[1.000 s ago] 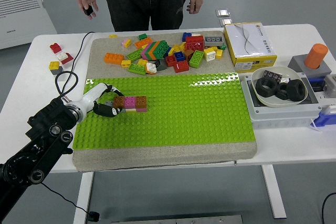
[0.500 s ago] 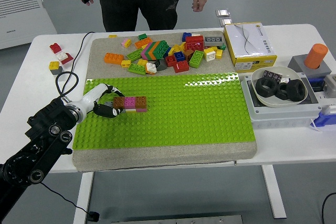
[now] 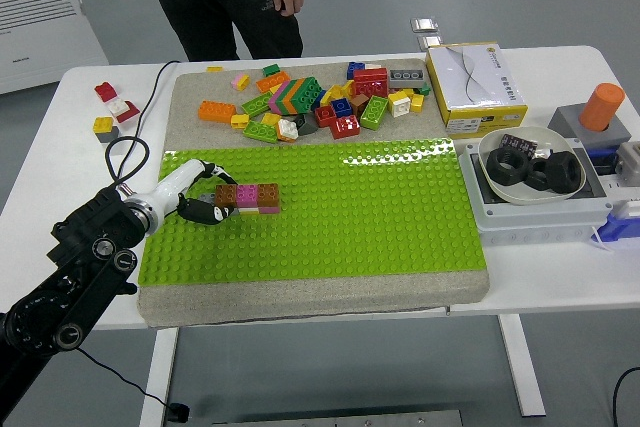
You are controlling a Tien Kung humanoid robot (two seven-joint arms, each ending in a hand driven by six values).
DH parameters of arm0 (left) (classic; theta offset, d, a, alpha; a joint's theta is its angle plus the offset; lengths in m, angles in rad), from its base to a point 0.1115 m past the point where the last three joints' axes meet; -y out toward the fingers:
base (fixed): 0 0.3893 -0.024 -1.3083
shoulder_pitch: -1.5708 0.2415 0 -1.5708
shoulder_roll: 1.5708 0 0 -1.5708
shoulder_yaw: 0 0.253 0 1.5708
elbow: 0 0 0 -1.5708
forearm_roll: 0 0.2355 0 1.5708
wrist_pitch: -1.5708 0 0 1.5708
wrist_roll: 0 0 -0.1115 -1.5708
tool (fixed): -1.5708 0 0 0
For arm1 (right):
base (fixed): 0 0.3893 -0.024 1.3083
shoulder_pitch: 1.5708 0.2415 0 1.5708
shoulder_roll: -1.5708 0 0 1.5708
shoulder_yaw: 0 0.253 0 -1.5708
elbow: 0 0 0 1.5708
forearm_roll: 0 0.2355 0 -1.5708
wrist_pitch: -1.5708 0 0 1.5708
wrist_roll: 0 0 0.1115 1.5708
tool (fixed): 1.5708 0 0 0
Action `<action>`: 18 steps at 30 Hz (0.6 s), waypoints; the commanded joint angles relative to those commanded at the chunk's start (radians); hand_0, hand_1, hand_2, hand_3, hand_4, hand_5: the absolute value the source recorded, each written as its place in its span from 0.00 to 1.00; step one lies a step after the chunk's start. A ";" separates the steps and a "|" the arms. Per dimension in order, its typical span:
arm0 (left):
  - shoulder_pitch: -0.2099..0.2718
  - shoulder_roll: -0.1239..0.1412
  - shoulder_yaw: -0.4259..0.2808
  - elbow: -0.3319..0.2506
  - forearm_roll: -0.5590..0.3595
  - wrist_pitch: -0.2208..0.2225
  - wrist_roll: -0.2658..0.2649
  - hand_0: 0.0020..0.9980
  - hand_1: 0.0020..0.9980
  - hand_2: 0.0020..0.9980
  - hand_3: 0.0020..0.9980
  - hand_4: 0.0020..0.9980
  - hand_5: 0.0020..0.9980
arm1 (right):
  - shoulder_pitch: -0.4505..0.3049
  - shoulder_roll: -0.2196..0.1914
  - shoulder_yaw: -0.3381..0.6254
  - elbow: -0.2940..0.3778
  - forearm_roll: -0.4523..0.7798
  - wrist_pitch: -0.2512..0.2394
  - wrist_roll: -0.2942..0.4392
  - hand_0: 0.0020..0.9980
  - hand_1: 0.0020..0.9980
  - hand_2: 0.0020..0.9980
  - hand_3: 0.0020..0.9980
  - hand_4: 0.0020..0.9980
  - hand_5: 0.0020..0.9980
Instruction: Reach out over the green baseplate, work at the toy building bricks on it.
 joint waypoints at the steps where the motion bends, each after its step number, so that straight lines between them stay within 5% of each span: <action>1: 0.000 0.000 0.000 0.000 0.000 -0.001 0.000 0.98 0.98 0.98 0.69 0.73 0.00 | 0.000 0.000 0.000 0.000 0.000 0.000 0.000 0.66 0.62 0.60 0.71 0.72 0.98; 18: -0.004 0.002 -0.001 -0.001 0.000 -0.009 0.000 0.98 0.98 0.98 0.71 0.75 0.00 | 0.001 0.000 0.000 0.000 0.000 0.000 0.000 0.66 0.62 0.59 0.71 0.71 0.98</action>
